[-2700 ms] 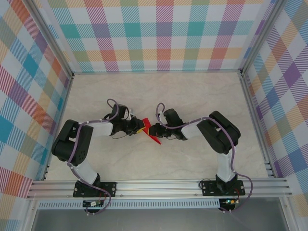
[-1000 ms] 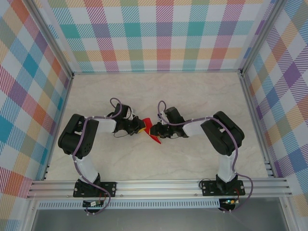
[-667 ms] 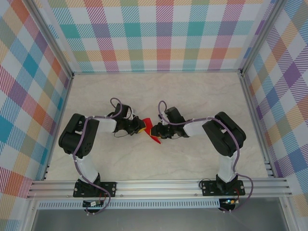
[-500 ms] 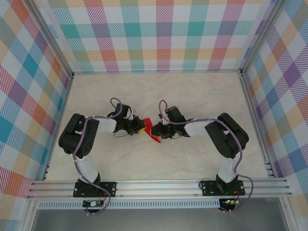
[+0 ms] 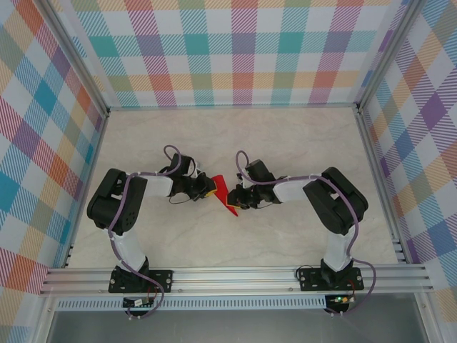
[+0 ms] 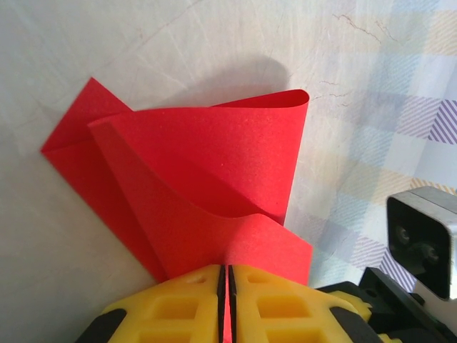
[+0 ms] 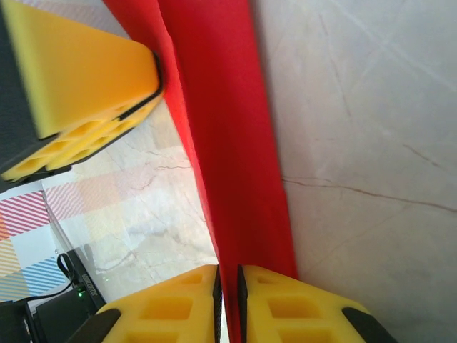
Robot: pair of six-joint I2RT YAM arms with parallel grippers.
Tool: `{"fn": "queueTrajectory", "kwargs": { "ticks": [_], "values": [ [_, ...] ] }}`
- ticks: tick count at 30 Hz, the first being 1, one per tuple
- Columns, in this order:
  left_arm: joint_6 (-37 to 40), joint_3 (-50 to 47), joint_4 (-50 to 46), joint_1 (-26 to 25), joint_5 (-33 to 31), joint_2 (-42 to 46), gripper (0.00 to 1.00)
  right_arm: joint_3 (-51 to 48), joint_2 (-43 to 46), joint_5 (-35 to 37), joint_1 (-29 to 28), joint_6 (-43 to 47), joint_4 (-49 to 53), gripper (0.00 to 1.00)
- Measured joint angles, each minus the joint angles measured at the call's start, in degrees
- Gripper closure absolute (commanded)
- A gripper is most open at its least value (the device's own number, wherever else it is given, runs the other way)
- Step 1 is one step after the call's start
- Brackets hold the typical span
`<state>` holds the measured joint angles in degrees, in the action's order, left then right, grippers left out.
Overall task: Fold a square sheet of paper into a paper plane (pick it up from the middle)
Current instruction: Fold the wing for the fifth time at the center of the table.
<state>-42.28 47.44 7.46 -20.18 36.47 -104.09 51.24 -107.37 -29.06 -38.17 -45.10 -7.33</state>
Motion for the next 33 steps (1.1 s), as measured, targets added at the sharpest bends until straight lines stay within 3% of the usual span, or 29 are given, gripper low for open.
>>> {"fn": "queueTrajectory", "kwargs": {
  "ticks": [15,33],
  "values": [
    [-0.04,-1.42,0.70,-0.76,2.86,5.77,0.82,1.70,-1.49,-1.22,0.33,-0.15,2.03,0.85],
    [-0.07,-1.60,0.39,-2.58,2.14,2.08,0.84,2.05,-1.55,-1.49,0.33,0.09,2.47,0.82]
  ]
}}
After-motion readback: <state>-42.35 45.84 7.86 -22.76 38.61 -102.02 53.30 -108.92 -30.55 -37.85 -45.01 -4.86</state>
